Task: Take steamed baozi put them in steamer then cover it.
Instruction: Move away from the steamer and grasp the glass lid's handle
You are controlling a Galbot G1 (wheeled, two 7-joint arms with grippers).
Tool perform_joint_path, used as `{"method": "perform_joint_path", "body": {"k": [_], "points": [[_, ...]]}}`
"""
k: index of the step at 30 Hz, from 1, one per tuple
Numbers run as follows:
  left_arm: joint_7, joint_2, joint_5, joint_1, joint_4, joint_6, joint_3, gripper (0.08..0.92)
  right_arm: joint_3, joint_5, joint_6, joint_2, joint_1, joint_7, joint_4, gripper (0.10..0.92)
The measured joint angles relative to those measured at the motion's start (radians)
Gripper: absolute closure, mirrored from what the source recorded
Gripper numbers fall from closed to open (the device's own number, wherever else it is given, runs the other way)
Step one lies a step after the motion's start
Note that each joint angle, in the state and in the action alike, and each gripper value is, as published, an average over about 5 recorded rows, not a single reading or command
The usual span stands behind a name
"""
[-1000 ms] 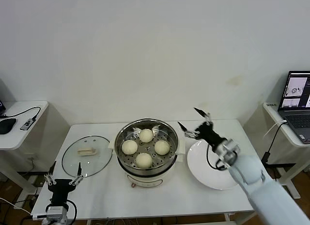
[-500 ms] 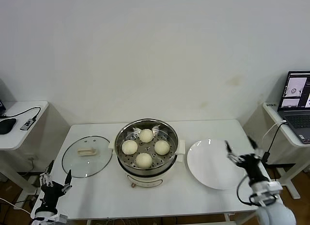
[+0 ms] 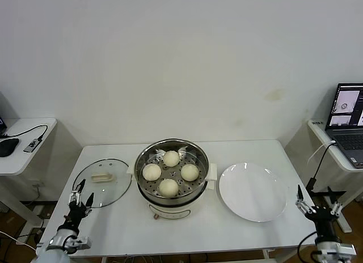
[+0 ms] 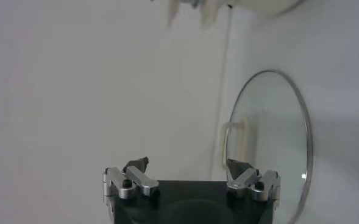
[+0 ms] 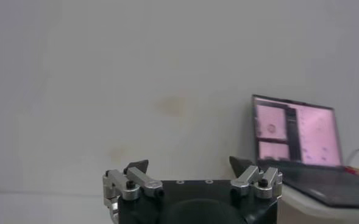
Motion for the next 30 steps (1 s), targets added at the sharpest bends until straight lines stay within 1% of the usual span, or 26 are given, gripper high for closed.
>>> {"method": "perform_joint_path", "body": {"k": [13, 30], "points": [[-0.009, 0.029, 0.052, -0.223, 0.202, 0.003, 0.145, 0.177, 0.047, -0.028, 0.039, 0.050, -0.067, -0.002, 0.019, 0.203], [-0.021, 0.024, 0.074, -0.405, 0.377, 0.003, 0.231, 0.177, 0.040, -0.066, 0.055, 0.090, -0.098, -0.014, 0.016, 0.203]]}}
